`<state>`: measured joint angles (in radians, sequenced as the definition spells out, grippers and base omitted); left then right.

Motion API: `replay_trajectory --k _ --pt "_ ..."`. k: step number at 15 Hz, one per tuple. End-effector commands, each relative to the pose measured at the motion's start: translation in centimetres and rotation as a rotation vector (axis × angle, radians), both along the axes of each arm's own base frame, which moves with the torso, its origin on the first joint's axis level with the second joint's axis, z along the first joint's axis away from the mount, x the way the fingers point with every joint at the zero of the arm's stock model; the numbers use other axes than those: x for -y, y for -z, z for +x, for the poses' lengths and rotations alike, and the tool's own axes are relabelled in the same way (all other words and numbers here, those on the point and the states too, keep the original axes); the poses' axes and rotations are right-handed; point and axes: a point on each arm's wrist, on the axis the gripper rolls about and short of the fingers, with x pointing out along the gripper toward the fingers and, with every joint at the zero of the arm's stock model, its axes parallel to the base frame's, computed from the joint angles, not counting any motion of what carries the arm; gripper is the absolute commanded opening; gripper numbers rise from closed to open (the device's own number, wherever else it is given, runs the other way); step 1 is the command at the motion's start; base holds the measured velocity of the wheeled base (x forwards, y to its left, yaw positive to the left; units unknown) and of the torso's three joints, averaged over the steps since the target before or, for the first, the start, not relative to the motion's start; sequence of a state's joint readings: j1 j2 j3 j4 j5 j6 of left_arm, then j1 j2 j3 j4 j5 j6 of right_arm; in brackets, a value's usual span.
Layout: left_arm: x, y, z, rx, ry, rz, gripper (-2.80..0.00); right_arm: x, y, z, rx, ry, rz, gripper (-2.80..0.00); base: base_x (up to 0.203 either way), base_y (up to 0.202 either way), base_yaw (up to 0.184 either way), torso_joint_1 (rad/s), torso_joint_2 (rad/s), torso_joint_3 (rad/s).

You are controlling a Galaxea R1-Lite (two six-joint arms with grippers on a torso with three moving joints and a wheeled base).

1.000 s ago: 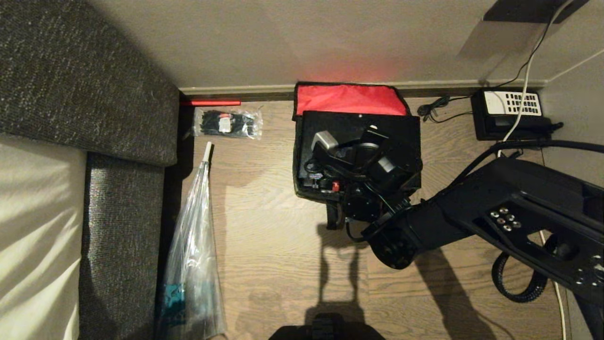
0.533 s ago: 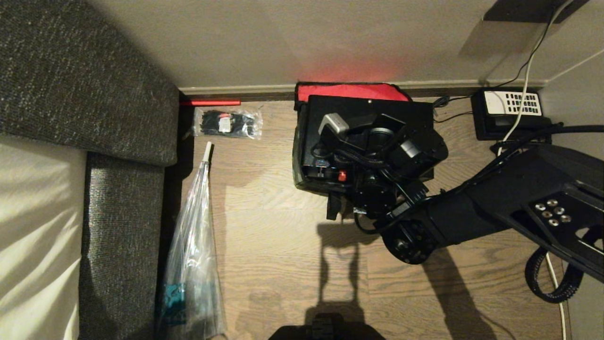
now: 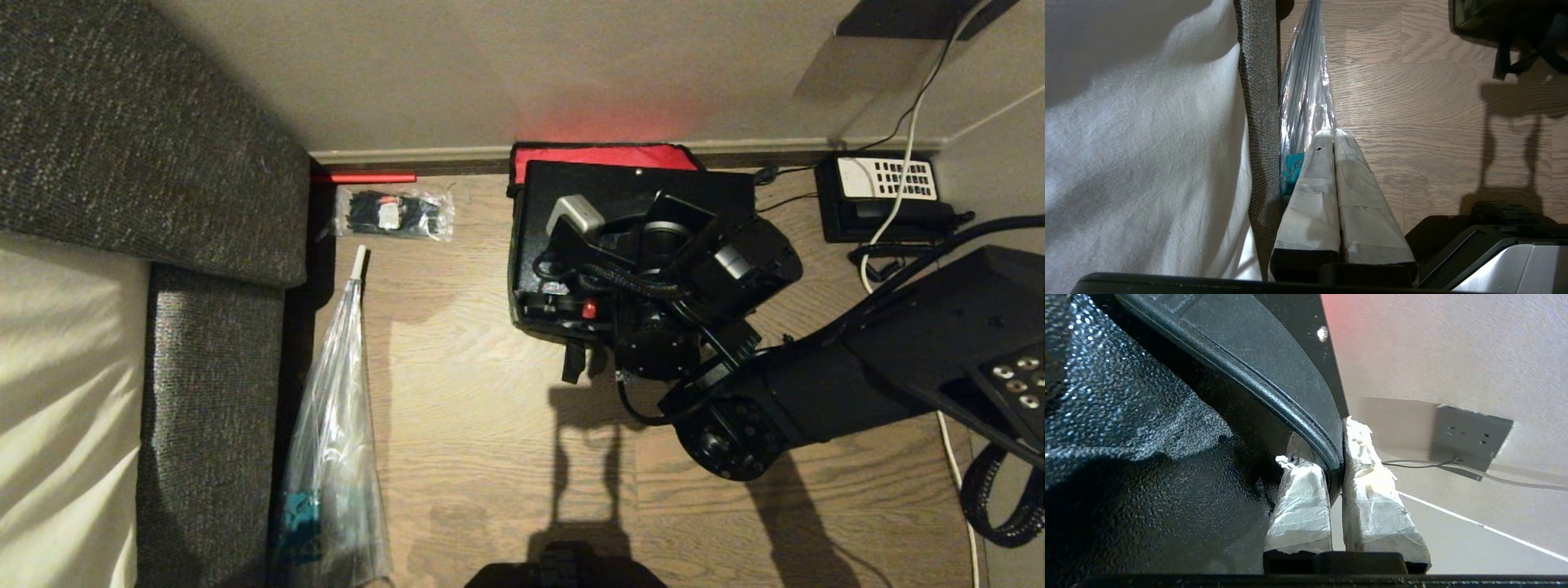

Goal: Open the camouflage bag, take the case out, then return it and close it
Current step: Lift the black box

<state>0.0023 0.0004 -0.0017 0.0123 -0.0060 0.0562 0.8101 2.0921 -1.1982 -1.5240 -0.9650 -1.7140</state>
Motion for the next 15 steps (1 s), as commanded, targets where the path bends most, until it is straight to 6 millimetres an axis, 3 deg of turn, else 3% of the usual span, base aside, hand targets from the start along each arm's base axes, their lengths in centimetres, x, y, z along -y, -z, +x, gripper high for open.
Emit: replay_trajectory --k 1,8,15 --pt "0.0 0.0 0.0 0.002 0.0 0.001 -2.8 0.0 -0.3 -0.6 -0.01 0.013 0.01 -2.8 0.0 0.0 0.0 0.0 0.0 0.0" --pt "0.0 0.0 0.0 0.002 -0.001 0.001 -2.8 1.6 -3.2 -2.0 0.028 0.039 0.079 -2.8 0.0 0.0 0.0 0.0 0.0 0.0" --pt "0.0 0.0 0.0 0.002 -0.001 0.001 -2.8 3.0 -3.5 -2.9 0.017 0.051 0.073 -2.8 0.0 0.0 0.0 0.0 0.0 0.0"
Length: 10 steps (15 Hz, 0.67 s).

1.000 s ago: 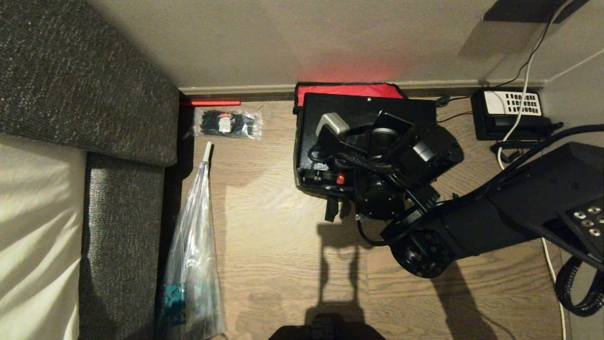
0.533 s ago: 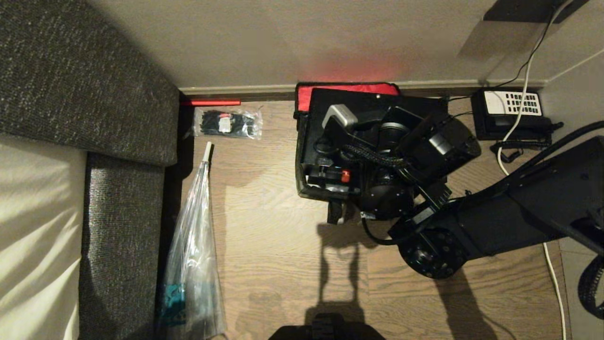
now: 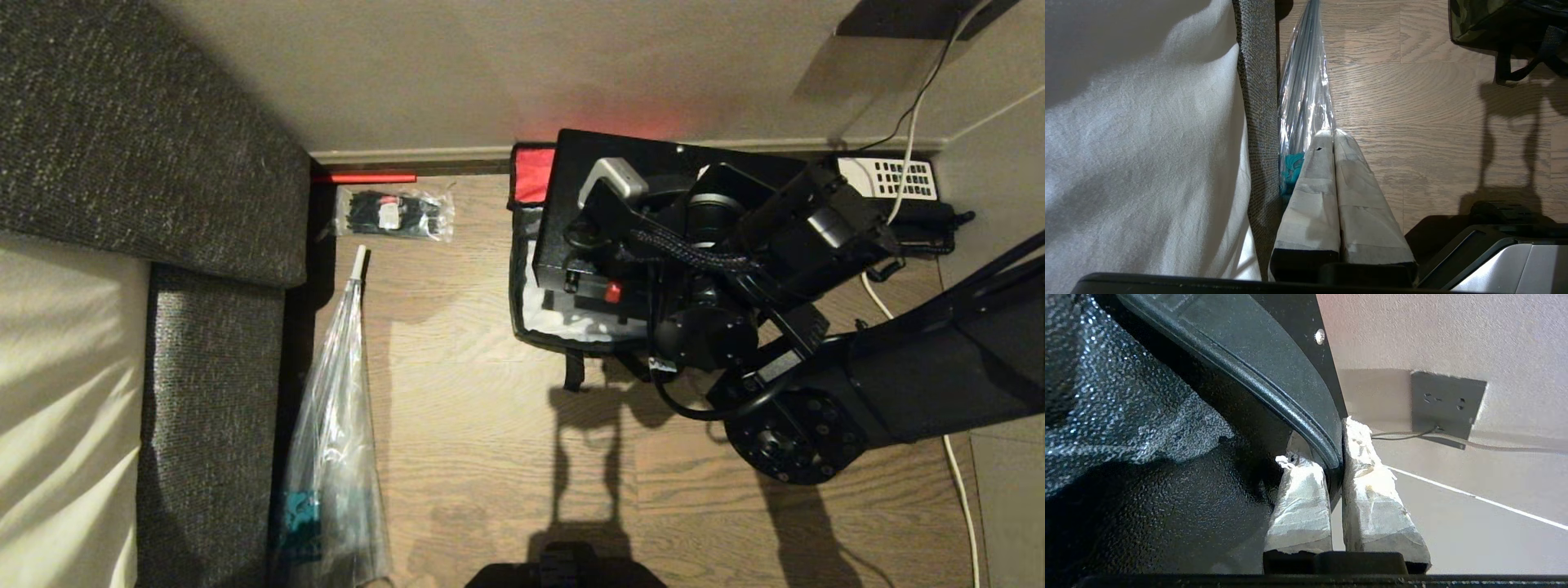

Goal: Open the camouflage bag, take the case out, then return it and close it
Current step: Lift the black box, then release the handle

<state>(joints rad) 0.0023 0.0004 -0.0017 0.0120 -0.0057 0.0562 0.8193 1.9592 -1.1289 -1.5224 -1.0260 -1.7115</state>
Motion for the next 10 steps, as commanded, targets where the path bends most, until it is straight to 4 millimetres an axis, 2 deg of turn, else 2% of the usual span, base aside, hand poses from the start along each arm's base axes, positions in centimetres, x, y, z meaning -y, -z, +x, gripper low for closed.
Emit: replay_trajectory --k 1,10 --pt "0.0 0.0 0.0 0.002 0.0 0.001 -2.8 1.2 -0.4 -0.3 -0.001 0.025 0.0 -2.8 0.0 0.0 0.0 0.0 0.0 0.0" --pt "0.0 0.0 0.0 0.002 0.0 0.001 -2.8 5.5 -0.3 0.6 -0.005 0.121 0.029 -2.8 0.0 0.0 0.0 0.0 0.0 0.0"
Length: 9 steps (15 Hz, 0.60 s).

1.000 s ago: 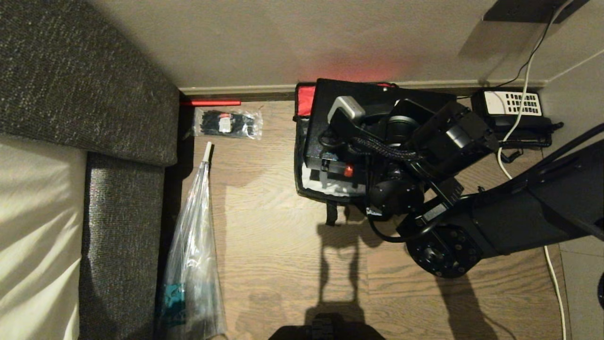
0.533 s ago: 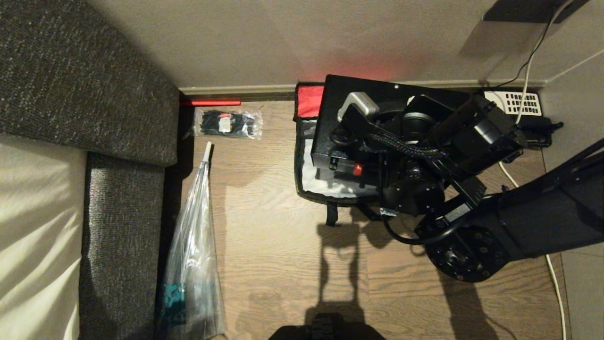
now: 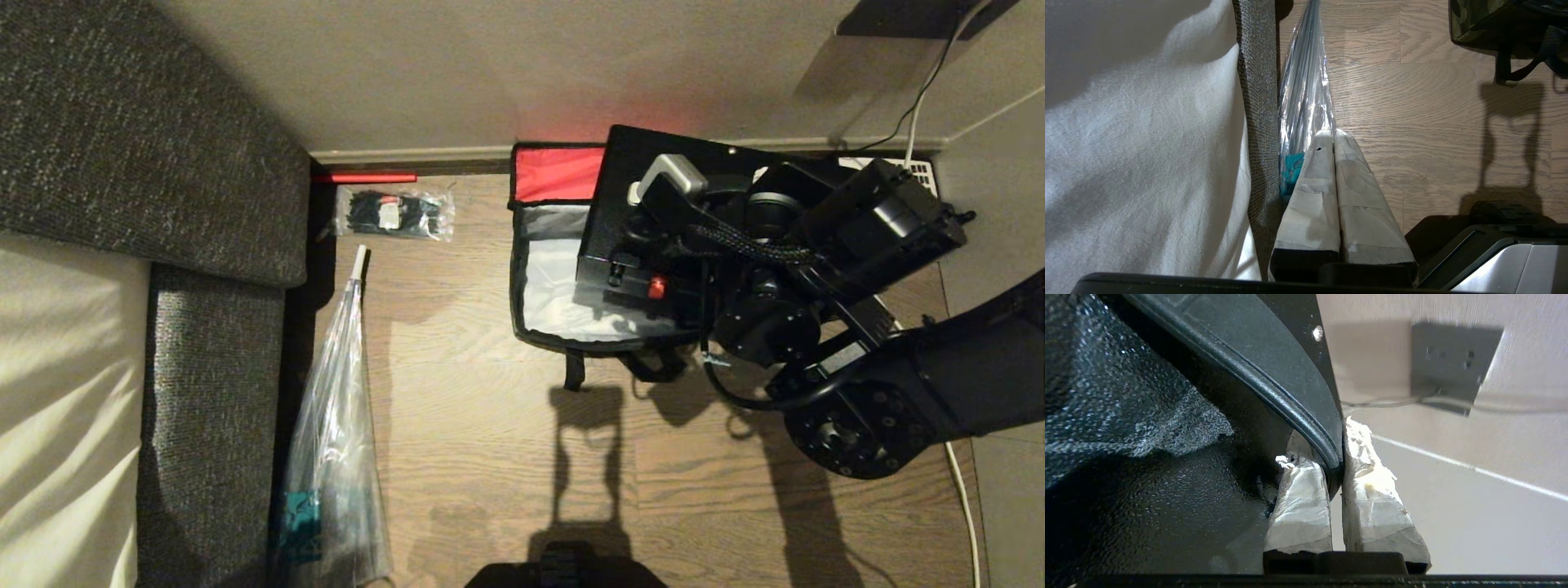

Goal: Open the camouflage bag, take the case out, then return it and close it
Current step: Release the handle

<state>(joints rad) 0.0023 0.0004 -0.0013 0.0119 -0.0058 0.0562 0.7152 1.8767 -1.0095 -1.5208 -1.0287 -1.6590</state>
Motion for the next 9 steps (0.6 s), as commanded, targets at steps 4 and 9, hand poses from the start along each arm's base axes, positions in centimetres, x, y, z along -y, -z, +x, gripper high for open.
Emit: replay_trajectory --k 4,9 --pt "0.0 0.0 0.0 0.002 0.0 0.001 -2.8 3.5 -0.9 0.7 0.019 0.101 0.021 -2.8 0.0 0.0 0.0 0.0 0.0 0.0" --pt "0.0 0.0 0.0 0.002 0.0 0.001 -2.8 6.4 -1.1 1.9 0.036 0.19 0.04 -2.8 0.0 0.0 0.0 0.0 0.0 0.0"
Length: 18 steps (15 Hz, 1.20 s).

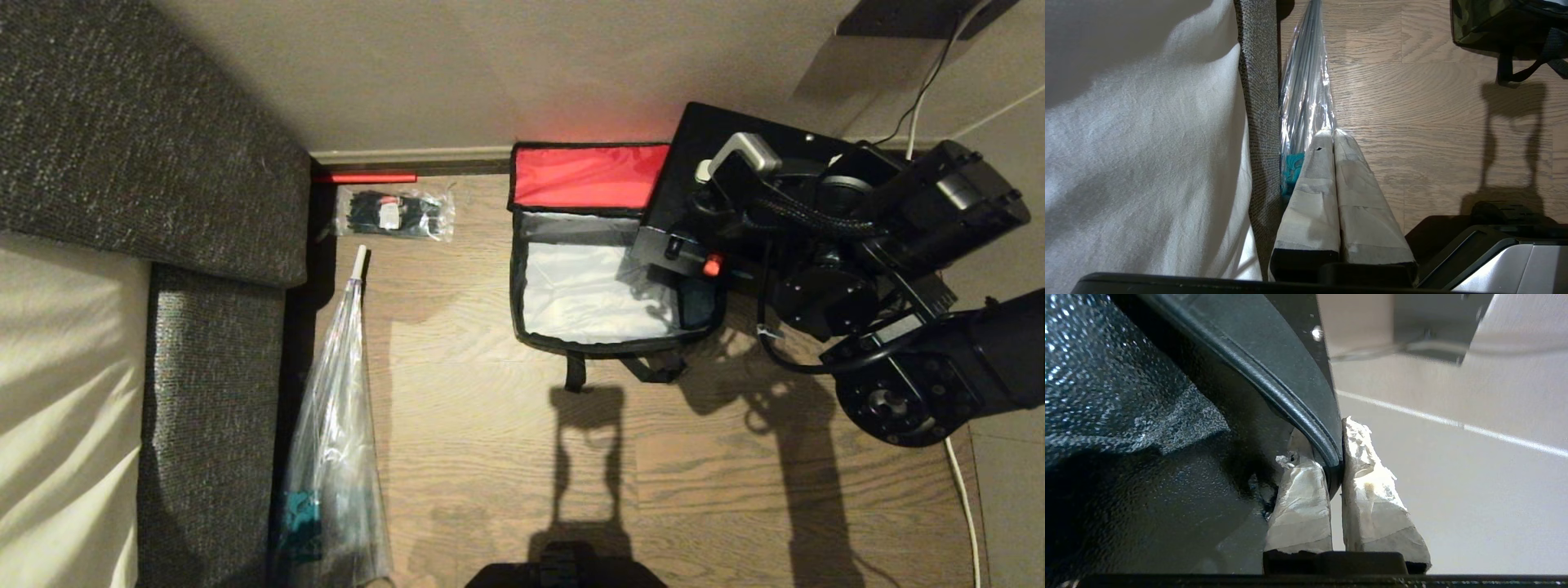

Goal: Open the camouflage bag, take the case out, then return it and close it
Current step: Release the handle

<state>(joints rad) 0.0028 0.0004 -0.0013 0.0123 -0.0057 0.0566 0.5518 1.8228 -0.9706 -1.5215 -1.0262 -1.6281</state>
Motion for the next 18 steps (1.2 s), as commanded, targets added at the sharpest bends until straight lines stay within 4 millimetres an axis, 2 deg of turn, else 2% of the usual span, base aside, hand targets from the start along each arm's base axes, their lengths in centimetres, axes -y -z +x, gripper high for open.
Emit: replay_trajectory --k 1,9,15,18 --pt "0.0 0.0 0.0 0.002 0.0 0.0 -2.8 1.6 -0.3 0.4 0.012 0.055 0.012 -2.8 0.0 0.0 0.0 0.0 0.0 0.0" --pt "0.0 0.0 0.0 0.002 0.0 0.0 -2.8 6.4 -0.4 1.8 -0.008 0.179 0.053 -2.8 0.0 0.0 0.0 0.0 0.0 0.0" --pt "0.0 0.0 0.0 0.002 0.0 0.0 -2.8 8.4 -0.5 2.1 -0.023 0.231 0.067 -2.8 0.0 0.0 0.0 0.0 0.0 0.0" --pt "0.0 0.0 0.0 0.002 0.0 0.0 -2.8 8.8 -1.1 1.6 -0.022 0.239 0.07 -2.8 0.0 0.0 0.0 0.0 0.0 0.0"
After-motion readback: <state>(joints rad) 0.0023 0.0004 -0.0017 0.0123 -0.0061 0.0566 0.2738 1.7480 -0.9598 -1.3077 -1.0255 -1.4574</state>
